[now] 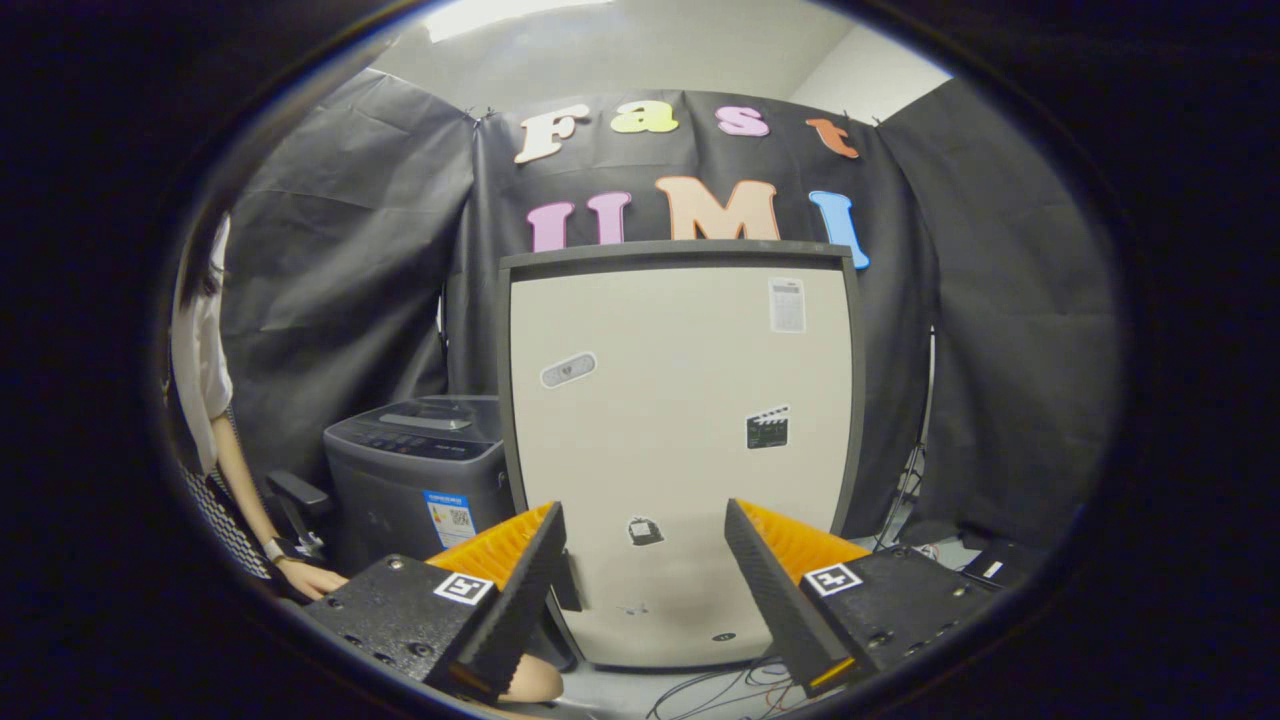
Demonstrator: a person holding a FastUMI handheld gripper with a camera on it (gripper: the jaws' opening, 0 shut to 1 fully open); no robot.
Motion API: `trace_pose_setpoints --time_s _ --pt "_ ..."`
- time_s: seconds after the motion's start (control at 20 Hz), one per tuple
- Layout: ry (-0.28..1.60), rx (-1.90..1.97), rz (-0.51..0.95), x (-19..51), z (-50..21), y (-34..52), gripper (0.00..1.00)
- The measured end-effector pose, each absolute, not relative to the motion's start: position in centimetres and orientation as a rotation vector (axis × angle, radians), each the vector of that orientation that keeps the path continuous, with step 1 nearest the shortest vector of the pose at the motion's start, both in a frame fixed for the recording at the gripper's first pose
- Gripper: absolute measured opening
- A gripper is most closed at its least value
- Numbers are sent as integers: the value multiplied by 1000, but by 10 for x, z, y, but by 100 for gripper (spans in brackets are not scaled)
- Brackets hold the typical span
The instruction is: Put the clothes into the washing machine and then close the washing machine lid.
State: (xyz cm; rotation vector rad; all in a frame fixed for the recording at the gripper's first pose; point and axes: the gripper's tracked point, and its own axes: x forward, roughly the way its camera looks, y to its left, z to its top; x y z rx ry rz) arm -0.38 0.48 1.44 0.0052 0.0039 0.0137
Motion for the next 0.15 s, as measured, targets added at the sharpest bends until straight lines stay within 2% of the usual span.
trace_pose_setpoints --time_s 0.15 --pt "4 5 14 -3 14 4 97"
